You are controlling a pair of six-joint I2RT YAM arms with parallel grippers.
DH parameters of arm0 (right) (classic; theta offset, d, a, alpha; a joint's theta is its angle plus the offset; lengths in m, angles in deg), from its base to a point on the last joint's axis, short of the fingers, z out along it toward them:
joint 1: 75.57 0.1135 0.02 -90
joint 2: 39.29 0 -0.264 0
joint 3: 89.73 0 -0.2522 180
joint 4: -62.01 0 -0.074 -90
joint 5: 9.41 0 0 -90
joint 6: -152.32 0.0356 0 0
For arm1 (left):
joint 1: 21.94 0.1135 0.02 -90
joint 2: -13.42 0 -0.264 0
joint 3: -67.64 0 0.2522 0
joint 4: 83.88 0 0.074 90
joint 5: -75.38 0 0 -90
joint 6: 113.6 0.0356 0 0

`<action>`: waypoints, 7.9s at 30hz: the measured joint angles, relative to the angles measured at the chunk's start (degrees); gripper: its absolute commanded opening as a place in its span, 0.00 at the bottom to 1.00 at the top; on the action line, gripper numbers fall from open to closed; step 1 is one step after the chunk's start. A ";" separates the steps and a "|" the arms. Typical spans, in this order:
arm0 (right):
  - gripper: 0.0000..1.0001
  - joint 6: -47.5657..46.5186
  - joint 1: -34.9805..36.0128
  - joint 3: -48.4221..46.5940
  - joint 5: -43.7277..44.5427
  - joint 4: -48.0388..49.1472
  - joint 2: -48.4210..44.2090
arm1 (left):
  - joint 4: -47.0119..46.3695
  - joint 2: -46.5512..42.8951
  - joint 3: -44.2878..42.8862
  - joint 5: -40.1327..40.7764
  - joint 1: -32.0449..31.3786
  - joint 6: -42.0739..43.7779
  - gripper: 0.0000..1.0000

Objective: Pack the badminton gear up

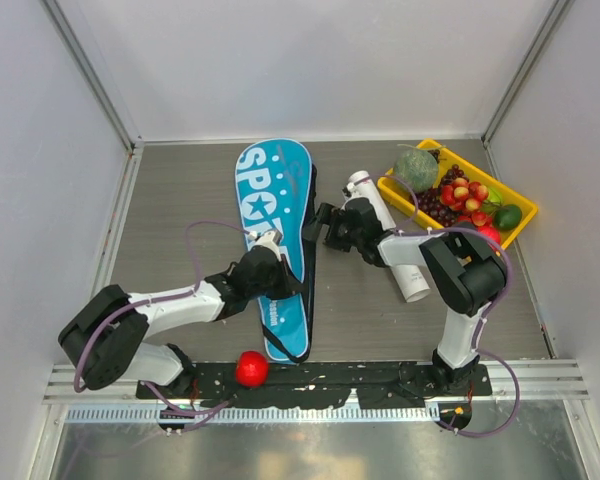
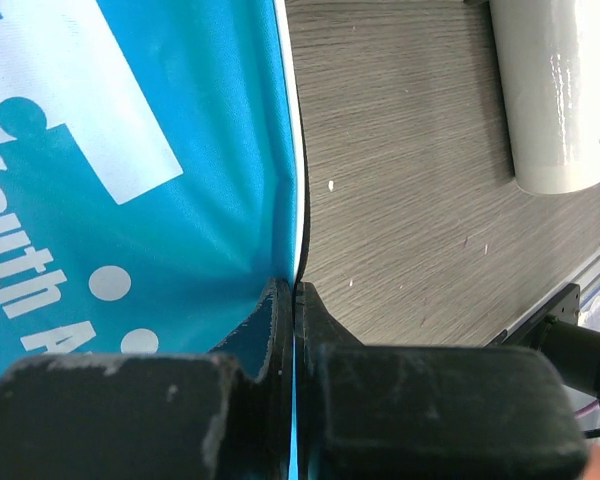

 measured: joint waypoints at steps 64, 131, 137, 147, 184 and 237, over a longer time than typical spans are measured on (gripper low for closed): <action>0.05 -25.33 5.49 -13.18 5.81 -21.27 -11.15 | 33.62 -17.16 -30.18 19.08 3.32 12.07 0.84; 0.05 -79.95 43.76 7.87 43.60 13.25 -10.58 | 48.78 -19.65 -25.79 4.59 64.81 2.27 0.70; 0.05 -78.09 43.76 9.29 43.56 13.46 -10.62 | 46.66 -18.80 -21.81 0.39 66.20 3.30 0.61; 0.05 -75.19 43.74 9.31 42.16 12.59 -10.64 | 45.42 -19.41 -16.81 -1.51 66.84 4.96 0.58; 0.40 -52.17 41.38 -2.82 23.56 3.61 -16.70 | 38.34 -25.31 -8.26 -16.65 72.52 -1.16 0.00; 0.32 -29.77 33.86 -36.92 -2.36 -0.37 13.20 | 53.79 -25.77 -12.07 -17.66 72.52 -8.17 0.00</action>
